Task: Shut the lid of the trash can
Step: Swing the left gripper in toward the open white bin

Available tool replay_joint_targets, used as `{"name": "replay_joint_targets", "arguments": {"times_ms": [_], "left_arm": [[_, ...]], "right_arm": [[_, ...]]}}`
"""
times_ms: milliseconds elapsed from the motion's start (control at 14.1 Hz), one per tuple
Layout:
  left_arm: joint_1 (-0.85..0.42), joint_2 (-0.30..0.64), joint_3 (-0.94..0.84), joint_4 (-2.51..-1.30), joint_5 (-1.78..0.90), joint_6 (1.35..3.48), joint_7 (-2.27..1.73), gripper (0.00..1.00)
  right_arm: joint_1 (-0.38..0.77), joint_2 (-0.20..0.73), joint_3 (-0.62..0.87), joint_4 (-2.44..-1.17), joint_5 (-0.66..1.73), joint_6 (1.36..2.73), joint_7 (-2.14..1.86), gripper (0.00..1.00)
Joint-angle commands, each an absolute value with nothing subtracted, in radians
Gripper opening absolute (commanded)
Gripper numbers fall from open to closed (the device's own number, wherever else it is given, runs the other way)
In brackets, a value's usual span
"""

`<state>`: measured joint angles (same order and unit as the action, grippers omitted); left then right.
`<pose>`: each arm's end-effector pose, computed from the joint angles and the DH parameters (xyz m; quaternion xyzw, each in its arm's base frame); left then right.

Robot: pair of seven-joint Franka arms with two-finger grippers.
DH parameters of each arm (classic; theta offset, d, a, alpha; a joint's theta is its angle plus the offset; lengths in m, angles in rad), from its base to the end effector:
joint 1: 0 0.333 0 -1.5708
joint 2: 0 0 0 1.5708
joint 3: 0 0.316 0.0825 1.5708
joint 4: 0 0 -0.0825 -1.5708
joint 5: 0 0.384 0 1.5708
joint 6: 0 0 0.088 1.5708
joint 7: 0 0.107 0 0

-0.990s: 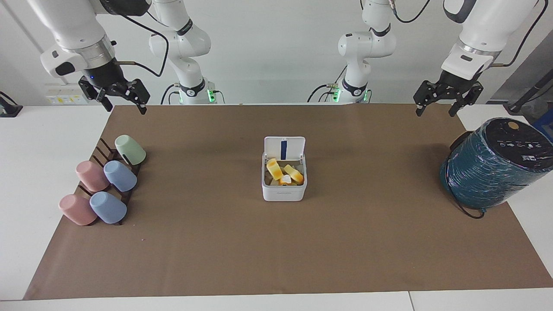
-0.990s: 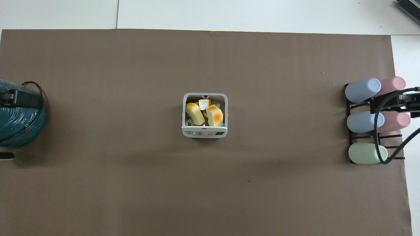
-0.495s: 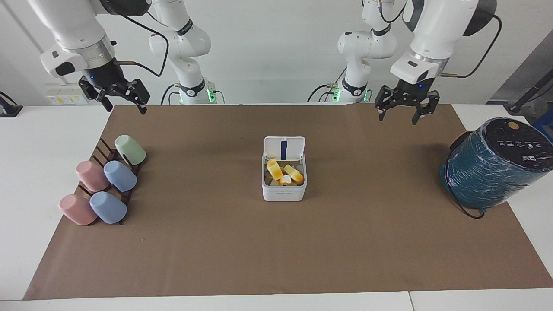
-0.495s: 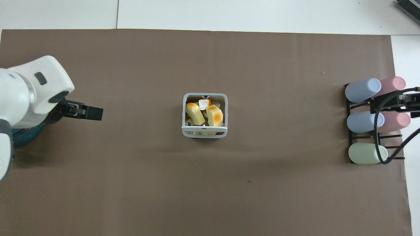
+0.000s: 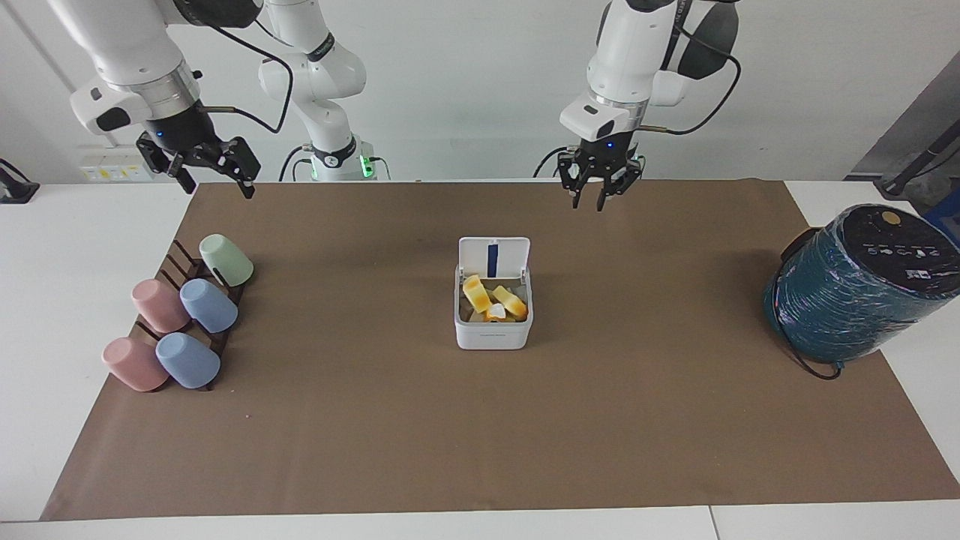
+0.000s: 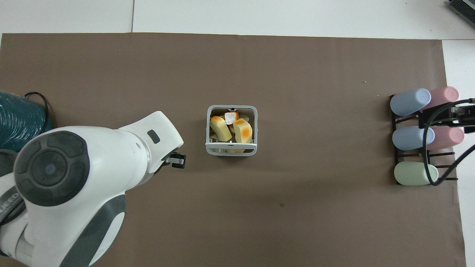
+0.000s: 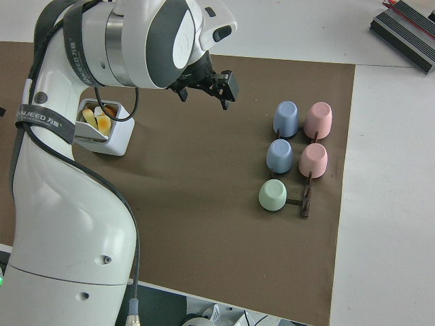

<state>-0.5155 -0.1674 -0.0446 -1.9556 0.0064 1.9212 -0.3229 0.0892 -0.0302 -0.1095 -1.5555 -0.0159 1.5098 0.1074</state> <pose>0.4425 -0.2786 0.5616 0.9907 -0.1189 0.0629 0.0222 0.5390 -0.0137 0.6428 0.9979 -0.0642 -0.0076 0.0066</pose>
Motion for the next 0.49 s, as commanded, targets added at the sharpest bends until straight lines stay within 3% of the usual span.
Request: {"name": "replay_joint_targets", "arguments": {"times_ms": [0, 424], "left_arm": [[-0.599, -0.141, -0.026, -1.980, 0.028, 1.992, -0.403, 0.00], [-0.680, -0.006, -0.026, -1.956, 0.025, 2.207, -0.529, 0.00]], "right_arm": [[0.086, -0.052, -0.109, -1.575, 0.002, 1.500, 0.081, 1.00], [0.086, -0.052, -0.109, -1.575, 0.002, 1.502, 0.081, 1.00]]}}
